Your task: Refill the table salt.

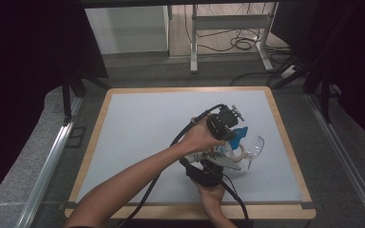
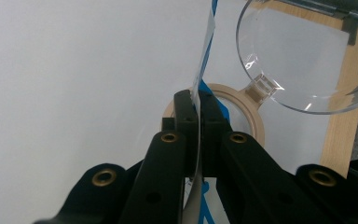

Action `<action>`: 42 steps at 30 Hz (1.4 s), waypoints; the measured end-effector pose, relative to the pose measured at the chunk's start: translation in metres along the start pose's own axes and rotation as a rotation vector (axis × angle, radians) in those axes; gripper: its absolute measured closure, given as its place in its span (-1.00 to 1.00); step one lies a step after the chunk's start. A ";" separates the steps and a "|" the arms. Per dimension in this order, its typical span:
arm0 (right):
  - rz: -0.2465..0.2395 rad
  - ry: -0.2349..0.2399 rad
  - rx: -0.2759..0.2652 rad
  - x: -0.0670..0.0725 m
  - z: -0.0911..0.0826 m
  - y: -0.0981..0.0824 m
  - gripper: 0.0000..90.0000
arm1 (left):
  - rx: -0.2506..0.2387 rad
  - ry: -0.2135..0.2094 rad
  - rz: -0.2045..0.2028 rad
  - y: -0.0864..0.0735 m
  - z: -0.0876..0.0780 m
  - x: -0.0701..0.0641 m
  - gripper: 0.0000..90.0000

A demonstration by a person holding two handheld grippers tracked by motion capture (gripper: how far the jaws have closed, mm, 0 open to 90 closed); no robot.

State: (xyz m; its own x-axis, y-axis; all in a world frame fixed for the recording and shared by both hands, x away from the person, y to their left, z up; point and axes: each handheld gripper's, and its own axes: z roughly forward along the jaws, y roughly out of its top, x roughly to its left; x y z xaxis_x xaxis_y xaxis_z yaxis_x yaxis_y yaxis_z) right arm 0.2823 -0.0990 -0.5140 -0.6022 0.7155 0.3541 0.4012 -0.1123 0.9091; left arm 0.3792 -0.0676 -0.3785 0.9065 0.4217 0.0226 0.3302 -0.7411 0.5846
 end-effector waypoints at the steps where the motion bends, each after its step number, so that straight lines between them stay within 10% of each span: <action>1: -0.001 0.000 -0.001 0.000 0.000 0.000 0.11 | -0.002 0.000 0.000 0.000 0.000 0.000 1.00; 42: 0.002 0.013 -0.019 0.003 -0.002 0.003 0.12 | 0.019 0.015 0.010 0.005 -0.004 -0.004 1.00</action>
State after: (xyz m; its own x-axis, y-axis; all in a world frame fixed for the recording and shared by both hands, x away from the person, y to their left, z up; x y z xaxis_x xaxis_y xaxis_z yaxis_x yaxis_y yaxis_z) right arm 0.2804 -0.0987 -0.5096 -0.6103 0.7063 0.3586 0.3890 -0.1271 0.9124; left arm 0.3762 -0.0707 -0.3729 0.9057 0.4219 0.0407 0.3260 -0.7549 0.5691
